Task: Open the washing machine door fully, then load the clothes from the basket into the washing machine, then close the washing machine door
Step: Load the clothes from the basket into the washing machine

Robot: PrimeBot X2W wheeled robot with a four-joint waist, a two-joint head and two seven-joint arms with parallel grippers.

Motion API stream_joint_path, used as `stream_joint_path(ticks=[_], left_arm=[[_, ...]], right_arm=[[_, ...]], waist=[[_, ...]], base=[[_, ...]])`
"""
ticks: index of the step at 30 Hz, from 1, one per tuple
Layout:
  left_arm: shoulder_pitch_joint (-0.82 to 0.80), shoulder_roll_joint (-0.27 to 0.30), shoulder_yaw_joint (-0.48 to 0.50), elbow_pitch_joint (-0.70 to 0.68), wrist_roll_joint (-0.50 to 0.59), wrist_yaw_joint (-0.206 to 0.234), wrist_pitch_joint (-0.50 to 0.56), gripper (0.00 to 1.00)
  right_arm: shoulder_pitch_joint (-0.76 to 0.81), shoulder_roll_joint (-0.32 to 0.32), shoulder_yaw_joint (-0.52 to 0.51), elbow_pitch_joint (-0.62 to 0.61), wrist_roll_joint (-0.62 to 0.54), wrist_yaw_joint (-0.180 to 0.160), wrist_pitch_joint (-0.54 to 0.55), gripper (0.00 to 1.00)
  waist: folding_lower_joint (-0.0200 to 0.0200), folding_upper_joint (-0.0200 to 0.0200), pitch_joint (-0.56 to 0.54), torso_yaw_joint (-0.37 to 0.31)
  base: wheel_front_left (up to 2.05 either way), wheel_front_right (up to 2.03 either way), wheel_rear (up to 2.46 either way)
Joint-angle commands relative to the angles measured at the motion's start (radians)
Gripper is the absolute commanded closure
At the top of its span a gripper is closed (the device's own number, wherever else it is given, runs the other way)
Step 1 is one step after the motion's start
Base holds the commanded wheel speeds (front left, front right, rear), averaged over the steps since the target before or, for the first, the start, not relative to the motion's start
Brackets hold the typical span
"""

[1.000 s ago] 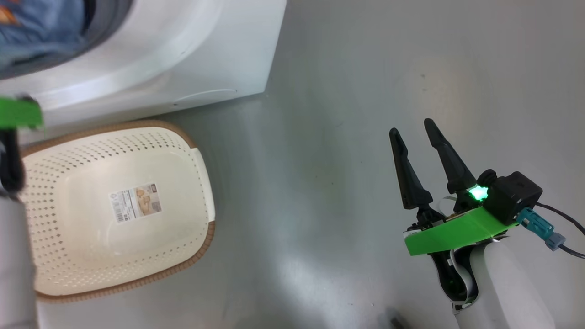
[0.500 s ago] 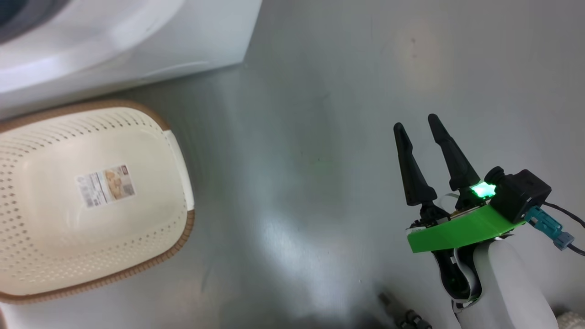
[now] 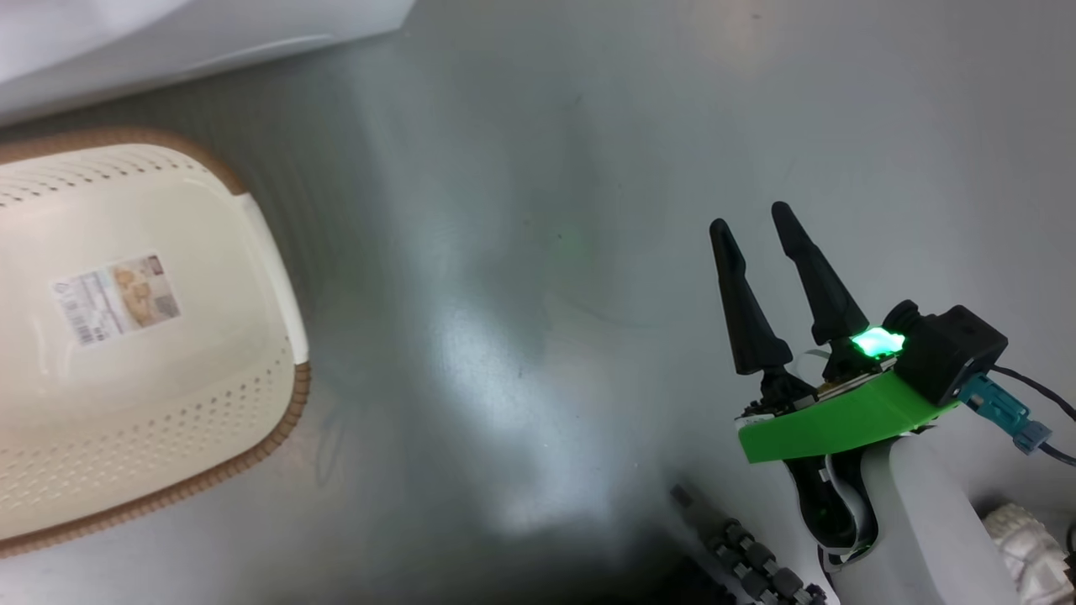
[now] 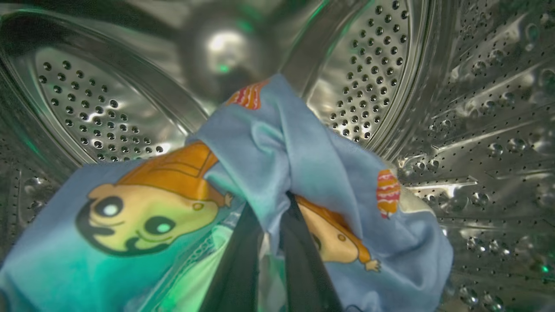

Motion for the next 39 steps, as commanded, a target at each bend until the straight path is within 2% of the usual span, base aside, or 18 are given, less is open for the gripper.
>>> stream_joint_path(ticks=[1, 8, 13, 16, 17, 18, 19, 20, 26, 33, 39], left_arm=[[-0.035, 0.059, -0.005, -0.014, -0.010, -0.003, 0.008, 1.00], [-0.156, 0.084, -0.058, 0.045, -0.024, -0.003, 0.040, 1.00], [-0.191, 0.103, -0.099, 0.133, -0.076, -0.003, 0.148, 1.00], [-0.187, 0.109, -0.118, 0.156, -0.099, -0.003, 0.175, 1.00], [-0.186, 0.112, -0.123, 0.159, -0.104, -0.003, 0.172, 0.94], [-0.185, 0.117, -0.128, 0.162, -0.104, -0.003, 0.166, 0.68], [-0.184, 0.118, -0.128, 0.167, -0.110, -0.003, 0.161, 0.09], [-0.181, 0.120, -0.127, 0.172, -0.114, -0.003, 0.156, 0.00], [-0.159, 0.116, -0.134, 0.188, -0.113, 0.004, 0.107, 0.00], [-0.072, 0.079, -0.132, 0.200, -0.142, 0.004, -0.004, 0.00], [0.009, 0.050, -0.140, 0.192, -0.158, 0.002, -0.051, 0.00]], right_arm=[[0.021, 0.001, 0.023, -0.021, 0.007, 0.006, -0.005, 0.00], [0.022, 0.001, 0.048, -0.022, 0.022, 0.006, -0.005, 0.00], [0.017, 0.001, 0.062, -0.020, 0.033, 0.006, -0.005, 0.00], [0.012, 0.001, 0.063, -0.015, 0.038, 0.006, -0.005, 0.00], [0.010, 0.001, 0.063, -0.014, 0.039, 0.006, -0.005, 0.00], [0.007, 0.001, 0.062, -0.013, 0.041, 0.006, -0.005, 0.00], [0.005, 0.001, 0.061, -0.014, 0.043, 0.006, -0.005, 0.00], [0.003, 0.001, 0.059, -0.014, 0.044, 0.006, -0.005, 0.00], [0.007, 0.001, 0.043, -0.013, 0.035, 0.006, -0.005, 0.00], [0.010, 0.001, 0.000, -0.012, 0.018, 0.006, -0.005, 0.00], [0.017, 0.001, -0.034, -0.009, -0.009, 0.006, -0.005, 0.00]], waist=[[0.0000, 0.0000, 0.027, -0.023], [0.0000, 0.0000, 0.057, -0.040], [0.0000, 0.0000, 0.066, -0.047], [0.0000, 0.0000, 0.065, -0.048], [0.0000, 0.0000, 0.064, -0.049], [0.0000, 0.0000, 0.063, -0.049], [0.0000, 0.0000, 0.061, -0.050], [0.0000, 0.0000, 0.057, -0.051], [0.0000, 0.0000, 0.033, -0.041], [0.0000, 0.0000, -0.020, -0.005], [0.0000, 0.0000, -0.072, 0.019]], base=[[0.00, 0.00, 0.00], [0.00, 0.00, 0.00], [0.00, 0.00, 0.00], [0.00, 0.00, 0.00], [0.00, 0.00, 0.00], [0.00, 0.00, 0.00], [0.00, 0.00, 0.00], [0.00, 0.00, 0.00], [0.00, 0.00, 0.00], [0.00, 0.00, 0.00], [0.00, 0.00, 0.00]])
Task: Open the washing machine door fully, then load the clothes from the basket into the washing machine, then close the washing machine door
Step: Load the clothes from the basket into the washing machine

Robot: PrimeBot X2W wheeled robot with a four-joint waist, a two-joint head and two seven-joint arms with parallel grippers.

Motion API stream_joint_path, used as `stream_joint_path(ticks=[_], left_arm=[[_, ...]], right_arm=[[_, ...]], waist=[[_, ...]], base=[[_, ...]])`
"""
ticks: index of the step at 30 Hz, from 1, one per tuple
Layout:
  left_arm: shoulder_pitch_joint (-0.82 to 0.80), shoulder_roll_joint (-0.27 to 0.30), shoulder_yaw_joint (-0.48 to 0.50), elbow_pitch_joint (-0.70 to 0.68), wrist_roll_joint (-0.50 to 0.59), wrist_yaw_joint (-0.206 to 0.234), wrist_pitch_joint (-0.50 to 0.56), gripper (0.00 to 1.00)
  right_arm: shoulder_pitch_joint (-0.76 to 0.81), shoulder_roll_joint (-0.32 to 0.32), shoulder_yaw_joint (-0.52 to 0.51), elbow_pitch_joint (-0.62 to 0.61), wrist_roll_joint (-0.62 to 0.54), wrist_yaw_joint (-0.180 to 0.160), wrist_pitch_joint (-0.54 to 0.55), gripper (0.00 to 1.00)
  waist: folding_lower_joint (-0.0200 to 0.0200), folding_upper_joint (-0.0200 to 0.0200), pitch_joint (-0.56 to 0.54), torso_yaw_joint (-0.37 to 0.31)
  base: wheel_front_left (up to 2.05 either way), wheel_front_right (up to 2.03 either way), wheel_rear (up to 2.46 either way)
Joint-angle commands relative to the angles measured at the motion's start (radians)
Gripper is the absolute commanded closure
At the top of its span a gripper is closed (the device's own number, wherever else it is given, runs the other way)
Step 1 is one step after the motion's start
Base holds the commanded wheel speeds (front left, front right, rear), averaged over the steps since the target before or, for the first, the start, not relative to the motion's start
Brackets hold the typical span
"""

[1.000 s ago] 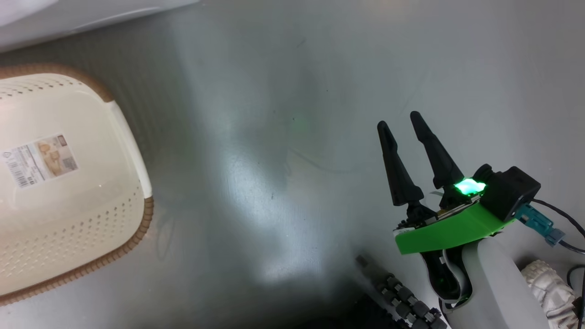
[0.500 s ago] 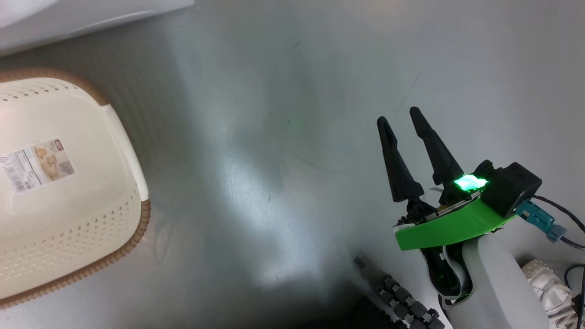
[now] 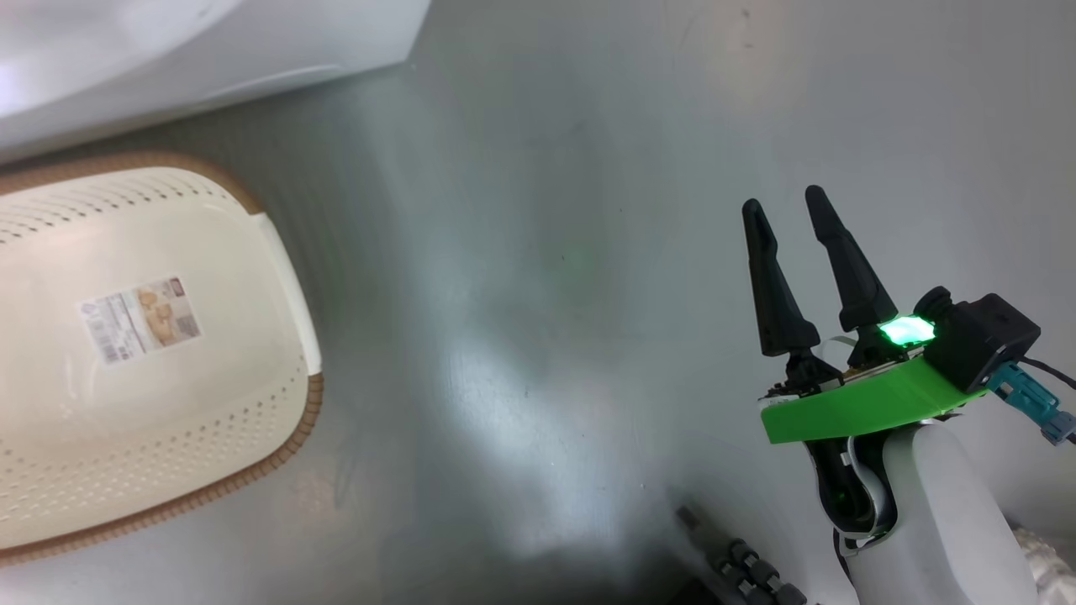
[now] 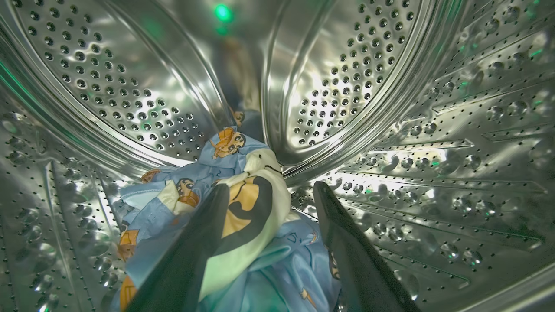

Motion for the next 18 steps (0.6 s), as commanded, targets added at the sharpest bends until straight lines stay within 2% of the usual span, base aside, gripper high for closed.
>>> stream_joint_path(ticks=[1, 11, 18], left_arm=[[0.023, 0.042, 0.004, -0.029, -0.004, 0.001, -0.008, 0.00], [0.208, 0.011, 0.027, -0.118, -0.021, 0.021, -0.035, 0.00], [0.419, -0.006, 0.095, -0.277, -0.020, 0.047, -0.037, 0.00]], right_arm=[[0.033, 0.000, 0.016, -0.016, -0.004, 0.006, -0.005, 0.00], [0.048, 0.000, -0.021, -0.003, 0.002, 0.006, -0.005, 0.00], [0.069, 0.000, -0.034, 0.025, -0.019, 0.006, -0.005, 0.00]], waist=[[0.0000, 0.0000, -0.027, 0.017], [0.0000, 0.0000, -0.124, 0.038], [0.0000, 0.0000, -0.217, 0.049]], base=[[0.00, 0.00, 0.00], [0.00, 0.00, 0.00], [0.00, 0.00, 0.00]])
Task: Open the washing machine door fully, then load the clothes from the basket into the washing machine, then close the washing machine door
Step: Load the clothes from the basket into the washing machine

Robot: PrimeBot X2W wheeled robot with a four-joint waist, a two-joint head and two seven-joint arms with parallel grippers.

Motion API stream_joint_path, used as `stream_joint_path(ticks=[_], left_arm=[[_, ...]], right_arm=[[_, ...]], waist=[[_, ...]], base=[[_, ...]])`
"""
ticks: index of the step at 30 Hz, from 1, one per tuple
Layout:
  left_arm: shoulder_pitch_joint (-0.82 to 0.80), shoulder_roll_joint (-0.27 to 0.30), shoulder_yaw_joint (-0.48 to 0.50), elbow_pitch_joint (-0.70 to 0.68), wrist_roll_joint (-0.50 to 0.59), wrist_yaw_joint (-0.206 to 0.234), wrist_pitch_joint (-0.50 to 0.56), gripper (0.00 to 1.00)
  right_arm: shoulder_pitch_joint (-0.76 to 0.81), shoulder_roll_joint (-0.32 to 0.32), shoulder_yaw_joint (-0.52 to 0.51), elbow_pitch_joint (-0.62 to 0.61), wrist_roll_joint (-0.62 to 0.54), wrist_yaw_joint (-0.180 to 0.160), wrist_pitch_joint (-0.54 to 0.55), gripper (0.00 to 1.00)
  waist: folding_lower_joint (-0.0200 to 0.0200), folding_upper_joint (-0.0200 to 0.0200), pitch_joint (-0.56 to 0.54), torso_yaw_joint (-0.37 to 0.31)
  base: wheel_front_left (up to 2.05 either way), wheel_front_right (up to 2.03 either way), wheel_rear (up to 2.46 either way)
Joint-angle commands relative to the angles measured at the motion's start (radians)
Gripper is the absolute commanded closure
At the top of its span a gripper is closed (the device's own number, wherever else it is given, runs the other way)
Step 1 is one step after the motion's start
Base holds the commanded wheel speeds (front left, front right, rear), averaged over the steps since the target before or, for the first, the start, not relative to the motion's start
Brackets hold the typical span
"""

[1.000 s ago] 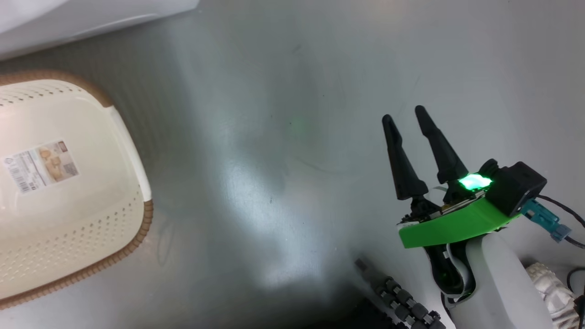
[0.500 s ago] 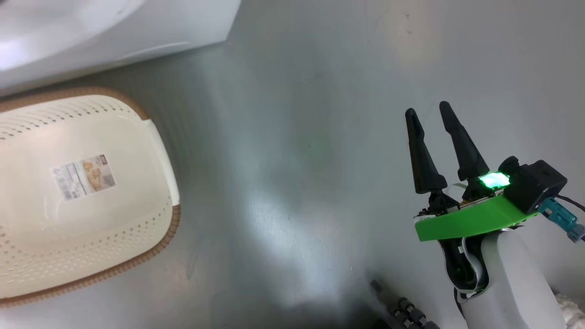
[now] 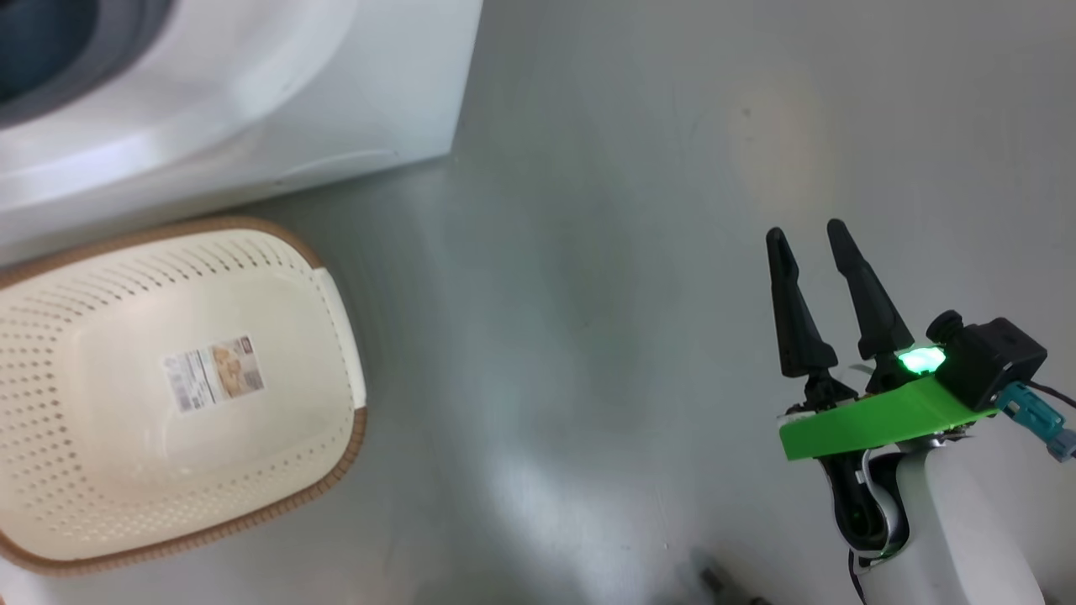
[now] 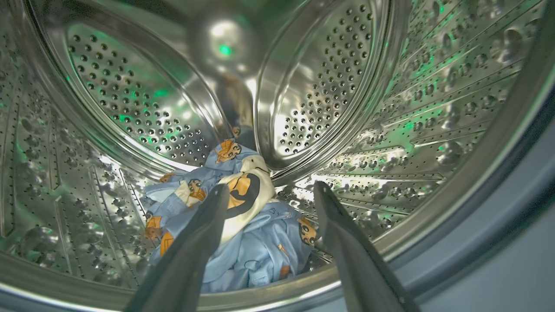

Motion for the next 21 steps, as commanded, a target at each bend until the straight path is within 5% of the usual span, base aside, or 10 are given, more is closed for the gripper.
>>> stream_joint_path(ticks=[1, 14, 21], left_arm=[[0.078, 0.043, 0.040, -0.068, 0.006, 0.013, -0.008, 0.00], [0.449, -0.052, 0.157, -0.341, 0.064, 0.030, -0.008, 0.00], [0.659, -0.156, 0.221, -0.502, 0.131, 0.027, -0.008, 0.00]], right_arm=[[0.042, 0.000, 0.014, -0.014, -0.011, 0.006, -0.005, 0.00], [0.089, 0.000, 0.011, -0.021, -0.051, 0.006, -0.005, 0.00], [0.118, 0.000, 0.010, -0.023, -0.085, 0.006, -0.005, 0.00]], waist=[[0.0000, 0.0000, -0.069, 0.013], [0.0000, 0.0000, -0.213, 0.031], [0.0000, 0.0000, -0.297, 0.045]], base=[[0.00, 0.00, 0.00], [0.00, 0.00, 0.00], [0.00, 0.00, 0.00]])
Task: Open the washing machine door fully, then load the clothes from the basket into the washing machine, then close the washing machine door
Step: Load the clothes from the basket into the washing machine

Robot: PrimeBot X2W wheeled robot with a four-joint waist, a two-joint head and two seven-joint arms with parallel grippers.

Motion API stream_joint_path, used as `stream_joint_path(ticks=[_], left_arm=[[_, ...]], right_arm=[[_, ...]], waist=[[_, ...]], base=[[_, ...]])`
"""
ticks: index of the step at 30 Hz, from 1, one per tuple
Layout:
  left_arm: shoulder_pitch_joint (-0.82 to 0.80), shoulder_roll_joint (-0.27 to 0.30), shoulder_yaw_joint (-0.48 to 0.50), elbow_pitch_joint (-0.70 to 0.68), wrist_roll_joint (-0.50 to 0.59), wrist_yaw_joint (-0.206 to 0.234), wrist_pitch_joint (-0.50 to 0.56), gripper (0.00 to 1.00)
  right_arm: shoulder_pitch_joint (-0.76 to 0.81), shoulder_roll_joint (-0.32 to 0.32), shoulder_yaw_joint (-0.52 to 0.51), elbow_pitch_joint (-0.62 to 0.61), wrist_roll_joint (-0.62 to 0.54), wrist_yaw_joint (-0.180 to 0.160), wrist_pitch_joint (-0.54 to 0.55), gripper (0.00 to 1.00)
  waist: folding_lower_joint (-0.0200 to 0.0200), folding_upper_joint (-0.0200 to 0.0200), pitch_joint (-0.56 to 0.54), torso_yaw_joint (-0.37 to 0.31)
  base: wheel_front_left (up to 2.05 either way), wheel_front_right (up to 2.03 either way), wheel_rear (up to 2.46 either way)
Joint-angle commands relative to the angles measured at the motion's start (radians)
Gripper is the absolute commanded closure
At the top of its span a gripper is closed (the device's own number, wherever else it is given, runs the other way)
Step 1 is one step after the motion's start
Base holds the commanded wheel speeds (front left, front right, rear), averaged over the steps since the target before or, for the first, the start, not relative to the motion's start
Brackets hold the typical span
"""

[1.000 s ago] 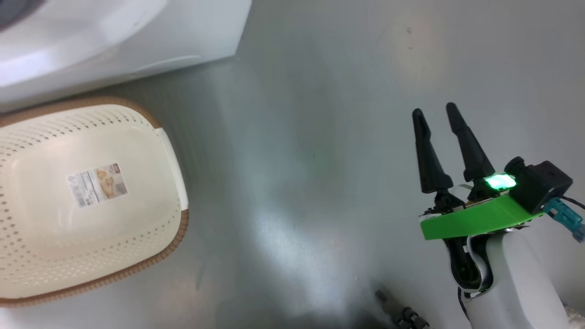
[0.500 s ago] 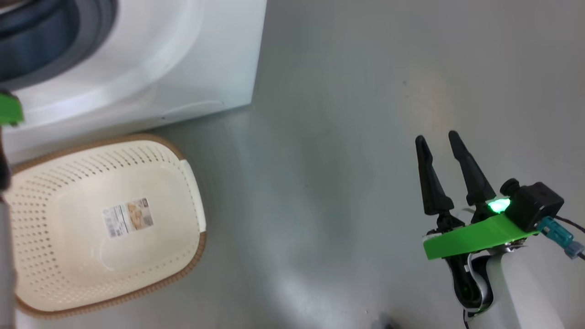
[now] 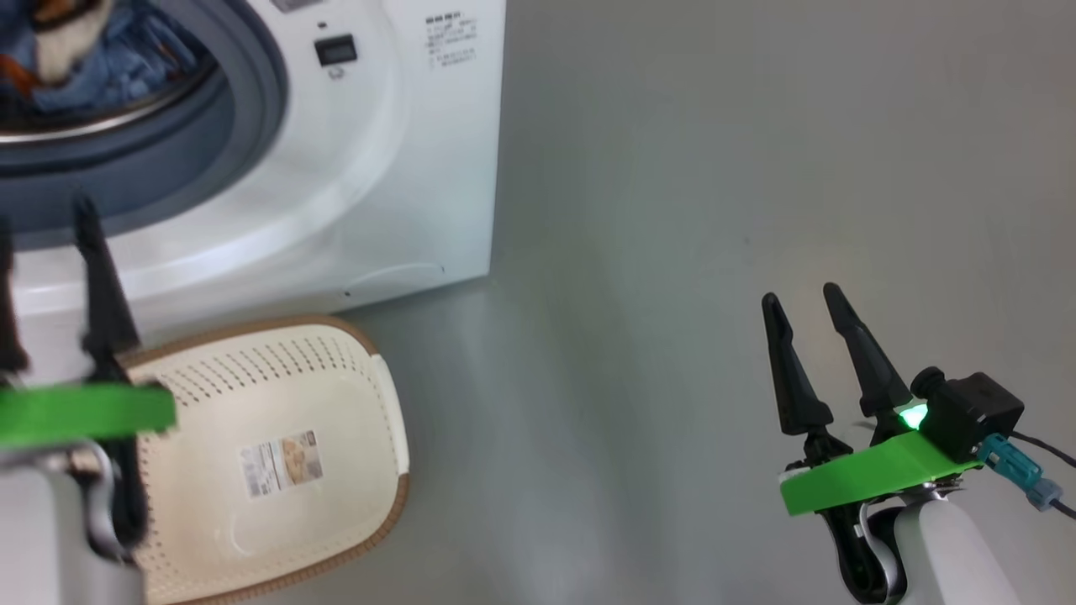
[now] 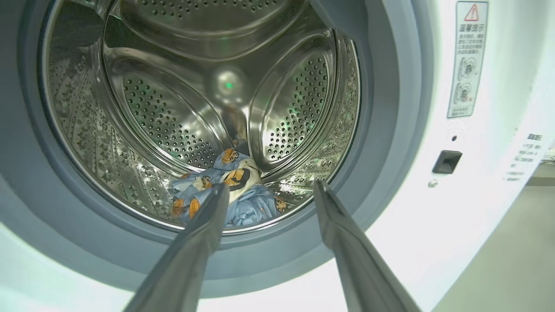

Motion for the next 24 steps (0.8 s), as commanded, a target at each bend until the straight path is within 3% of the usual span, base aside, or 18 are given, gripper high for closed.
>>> stream_joint_path(ticks=[1, 13, 24], left_arm=[[0.042, 0.014, 0.040, -0.042, 0.015, 0.001, -0.008, 0.00], [0.351, -0.107, 0.104, -0.170, 0.105, -0.005, -0.008, 0.00], [0.561, -0.126, 0.096, -0.219, 0.137, 0.026, -0.008, 0.00]], right_arm=[[0.019, 0.000, 0.022, -0.022, -0.006, 0.006, -0.005, 0.00], [0.069, 0.000, 0.027, -0.019, -0.045, 0.006, -0.005, 0.00], [0.121, 0.000, 0.018, -0.031, -0.069, 0.006, -0.005, 0.00]], waist=[[0.0000, 0.0000, -0.057, 0.014], [0.0000, 0.0000, -0.200, 0.041], [0.0000, 0.0000, -0.309, 0.088]], base=[[0.00, 0.00, 0.00], [0.00, 0.00, 0.00], [0.00, 0.00, 0.00]])
